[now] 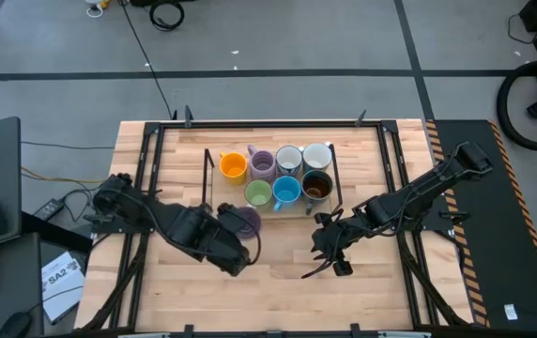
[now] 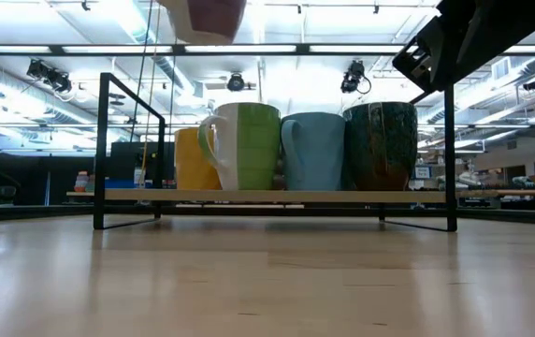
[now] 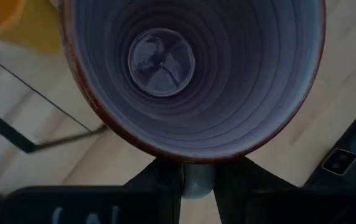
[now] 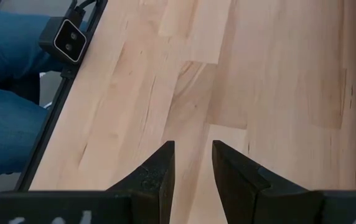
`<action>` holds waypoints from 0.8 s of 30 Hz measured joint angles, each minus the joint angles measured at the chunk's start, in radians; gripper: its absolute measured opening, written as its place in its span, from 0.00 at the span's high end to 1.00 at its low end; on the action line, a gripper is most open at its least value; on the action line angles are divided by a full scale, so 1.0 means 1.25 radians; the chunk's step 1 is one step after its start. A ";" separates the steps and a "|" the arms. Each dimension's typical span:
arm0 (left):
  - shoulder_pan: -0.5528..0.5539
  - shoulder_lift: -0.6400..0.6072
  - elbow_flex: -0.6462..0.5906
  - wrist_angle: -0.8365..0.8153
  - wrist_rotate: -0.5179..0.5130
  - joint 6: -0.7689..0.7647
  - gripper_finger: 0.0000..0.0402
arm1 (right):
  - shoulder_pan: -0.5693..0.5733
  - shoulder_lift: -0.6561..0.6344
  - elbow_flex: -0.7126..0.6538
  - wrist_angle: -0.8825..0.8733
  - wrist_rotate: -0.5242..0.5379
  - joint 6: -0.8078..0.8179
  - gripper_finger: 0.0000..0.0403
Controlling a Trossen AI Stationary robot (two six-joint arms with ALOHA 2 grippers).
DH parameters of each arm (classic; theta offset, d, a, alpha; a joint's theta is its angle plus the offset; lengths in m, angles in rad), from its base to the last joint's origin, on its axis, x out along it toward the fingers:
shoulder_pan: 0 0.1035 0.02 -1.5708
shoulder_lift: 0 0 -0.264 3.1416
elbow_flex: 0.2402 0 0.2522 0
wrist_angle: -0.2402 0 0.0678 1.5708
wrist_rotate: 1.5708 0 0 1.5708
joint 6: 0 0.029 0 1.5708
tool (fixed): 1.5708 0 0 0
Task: Place coffee mugs
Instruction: Put the purple mug on the shelf
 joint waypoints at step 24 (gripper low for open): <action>0.142 -0.310 -0.498 0.233 0.046 0.022 0.82 | 0.000 0.000 0.000 0.004 0.000 0.000 0.72</action>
